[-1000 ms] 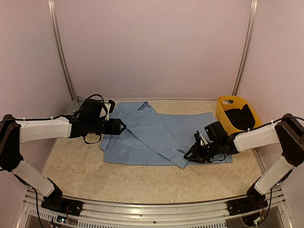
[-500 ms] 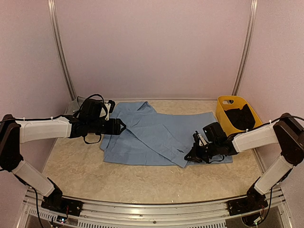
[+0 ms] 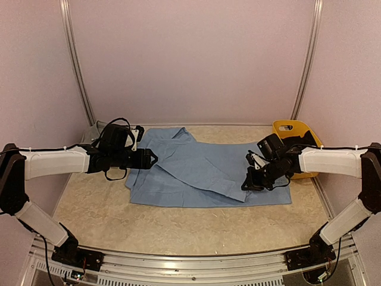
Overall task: Fold and stack the long sleeve shirts
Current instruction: Fold the flattened shirt at the center of the board.
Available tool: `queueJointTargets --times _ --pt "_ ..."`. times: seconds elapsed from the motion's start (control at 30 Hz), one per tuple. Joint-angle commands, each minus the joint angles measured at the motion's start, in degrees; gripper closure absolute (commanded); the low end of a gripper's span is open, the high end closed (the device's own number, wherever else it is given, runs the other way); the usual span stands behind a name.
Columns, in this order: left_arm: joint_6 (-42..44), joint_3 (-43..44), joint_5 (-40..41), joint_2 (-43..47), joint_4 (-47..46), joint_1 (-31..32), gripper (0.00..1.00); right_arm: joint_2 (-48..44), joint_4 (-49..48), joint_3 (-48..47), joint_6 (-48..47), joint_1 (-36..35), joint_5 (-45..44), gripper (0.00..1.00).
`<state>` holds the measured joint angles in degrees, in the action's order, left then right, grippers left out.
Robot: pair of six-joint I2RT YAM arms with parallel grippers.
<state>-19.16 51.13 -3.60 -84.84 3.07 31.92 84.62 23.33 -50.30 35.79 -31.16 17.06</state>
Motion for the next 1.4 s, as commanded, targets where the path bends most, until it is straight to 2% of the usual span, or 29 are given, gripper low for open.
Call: queueJointTargets --times 0.0,0.17,0.3,0.5,0.67,1.03,1.37 --pt "0.79 2.08 0.71 0.33 0.84 0.34 0.28 -0.93 7.95 -0.55 -4.14 0.49 0.41 1.0" --pt "0.79 2.17 0.62 -0.1 0.8 0.4 0.28 -0.66 -1.55 5.37 -0.86 0.41 7.65 1.0" --pt "0.7 2.17 0.34 -0.45 0.65 0.42 0.29 -0.1 -4.43 8.36 0.76 0.42 5.08 1.0" --pt "0.78 2.37 0.24 -0.83 0.64 0.51 0.29 0.54 -0.46 7.33 -0.43 0.43 0.18 1.0" --pt "0.74 2.22 0.1 -1.12 0.7 0.51 0.29 0.37 6.94 3.2 -3.48 0.93 -6.15 1.0" --pt "0.96 1.95 0.68 -0.77 0.93 0.62 0.28 0.67 15.24 -0.46 -11.88 5.87 -9.66 1.0" --pt "1.01 2.21 0.66 -0.9 1.04 0.6 0.28 2.57 17.75 -1.08 -16.31 10.42 -13.15 1.0"
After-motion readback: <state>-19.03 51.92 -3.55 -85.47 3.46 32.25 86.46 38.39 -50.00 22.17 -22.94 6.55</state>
